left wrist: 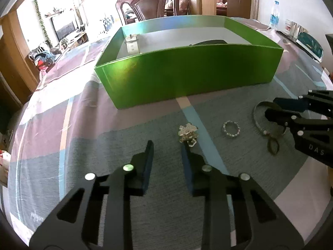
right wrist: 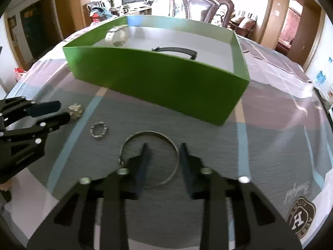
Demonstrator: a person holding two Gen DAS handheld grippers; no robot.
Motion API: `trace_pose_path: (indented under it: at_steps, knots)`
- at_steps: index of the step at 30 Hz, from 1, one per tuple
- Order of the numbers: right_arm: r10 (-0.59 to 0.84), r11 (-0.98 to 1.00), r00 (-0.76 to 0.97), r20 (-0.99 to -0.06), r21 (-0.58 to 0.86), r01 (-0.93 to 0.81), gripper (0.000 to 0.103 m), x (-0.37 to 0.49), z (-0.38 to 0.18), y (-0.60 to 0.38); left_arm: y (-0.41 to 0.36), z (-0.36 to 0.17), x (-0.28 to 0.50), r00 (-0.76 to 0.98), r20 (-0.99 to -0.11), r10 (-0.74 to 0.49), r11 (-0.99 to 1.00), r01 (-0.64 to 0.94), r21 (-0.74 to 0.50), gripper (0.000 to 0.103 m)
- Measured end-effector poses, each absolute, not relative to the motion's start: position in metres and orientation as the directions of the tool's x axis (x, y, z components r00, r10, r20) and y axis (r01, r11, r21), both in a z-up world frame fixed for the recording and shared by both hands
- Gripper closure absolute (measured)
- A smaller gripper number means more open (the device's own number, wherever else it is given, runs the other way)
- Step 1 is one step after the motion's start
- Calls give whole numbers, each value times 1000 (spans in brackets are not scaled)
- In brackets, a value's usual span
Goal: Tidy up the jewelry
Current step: 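Move the left tool over the silver flower charm while the right tool moves over the silver bangle, then grasp the silver flower charm with the left tool while the right tool grasps the silver bangle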
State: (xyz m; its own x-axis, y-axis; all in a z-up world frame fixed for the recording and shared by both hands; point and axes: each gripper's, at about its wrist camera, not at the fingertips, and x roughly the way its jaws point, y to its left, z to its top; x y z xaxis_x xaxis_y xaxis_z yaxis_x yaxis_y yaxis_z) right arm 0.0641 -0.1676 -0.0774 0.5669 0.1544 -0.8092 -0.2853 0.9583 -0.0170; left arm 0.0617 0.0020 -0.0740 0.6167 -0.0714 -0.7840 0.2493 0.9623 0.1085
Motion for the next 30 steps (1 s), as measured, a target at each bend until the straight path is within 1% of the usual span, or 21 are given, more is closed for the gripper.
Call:
trace_pose_path:
  at_steps: [1, 2, 5, 6, 12, 13, 16, 17, 18, 19, 21, 23, 24, 25, 30]
  knots:
    - [157, 956, 566, -809, -19, -292, 92, 63, -77, -166, 2, -74, 62, 616, -784, -72, 963, 248, 106, 76]
    - [155, 955, 567, -809, -24, -295, 94, 63, -78, -165, 3, -74, 62, 616, -784, -72, 964, 245, 105, 76]
    - [147, 954, 573, -807, -38, -298, 95, 62, -78, -162, 3, -74, 61, 617, -784, -69, 964, 242, 106, 76]
    - [147, 954, 573, -806, -37, -297, 95, 62, -78, -163, 3, -74, 61, 619, -783, -67, 964, 243, 109, 75]
    - [148, 954, 573, -806, -35, -297, 95, 61, -78, -164, 1, -71, 59, 636, -769, -66, 962, 246, 120, 53]
    - [148, 954, 574, -806, -36, -297, 95, 61, -78, -164, 0, -70, 58, 642, -764, -66, 962, 245, 123, 51]
    - [146, 954, 576, -804, -40, -298, 95, 61, -78, -164, -1, -70, 59, 648, -759, -64, 960, 247, 130, 51]
    - [146, 954, 576, -804, -40, -297, 95, 61, -78, -164, -1, -70, 59, 647, -760, -63, 960, 248, 132, 52]
    - [147, 954, 575, -805, -39, -297, 95, 61, -78, -164, -2, -71, 60, 642, -764, -63, 959, 251, 131, 57]
    - [147, 954, 575, -805, -39, -297, 95, 61, -78, -164, -1, -72, 60, 638, -767, -65, 959, 252, 129, 65]
    - [146, 954, 576, -805, -39, -297, 95, 61, -78, -164, -1, -73, 61, 627, -776, -72, 960, 255, 117, 74]
    - [146, 954, 576, -805, -39, -297, 95, 61, -78, -164, 0, -74, 62, 620, -781, -73, 961, 253, 110, 79]
    - [147, 954, 575, -805, -38, -297, 95, 61, -78, -164, 1, -74, 62, 619, -782, -73, 962, 250, 109, 84]
    - [148, 955, 575, -805, -36, -295, 95, 61, -78, -164, 1, -74, 62, 617, -783, -75, 963, 250, 105, 86]
    - [159, 961, 569, -807, -6, -278, 96, 63, -77, -167, 8, -72, 63, 610, -788, -85, 968, 238, 80, 88]
